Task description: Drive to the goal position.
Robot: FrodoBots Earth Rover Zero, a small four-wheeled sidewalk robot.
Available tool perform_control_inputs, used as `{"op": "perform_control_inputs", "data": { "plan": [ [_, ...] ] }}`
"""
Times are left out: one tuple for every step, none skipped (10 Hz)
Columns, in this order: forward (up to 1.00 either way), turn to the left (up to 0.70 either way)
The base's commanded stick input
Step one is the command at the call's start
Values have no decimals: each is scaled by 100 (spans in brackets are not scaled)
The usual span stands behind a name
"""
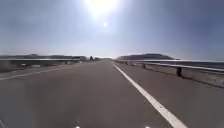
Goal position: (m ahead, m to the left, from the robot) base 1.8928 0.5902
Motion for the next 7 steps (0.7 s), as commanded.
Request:
{"op": "perform_control_inputs", "data": {
  "plan": [
    [70,0],
    [70,0],
    [70,0],
    [70,0],
    [70,0],
    [70,0],
    [70,0]
  ]
}}
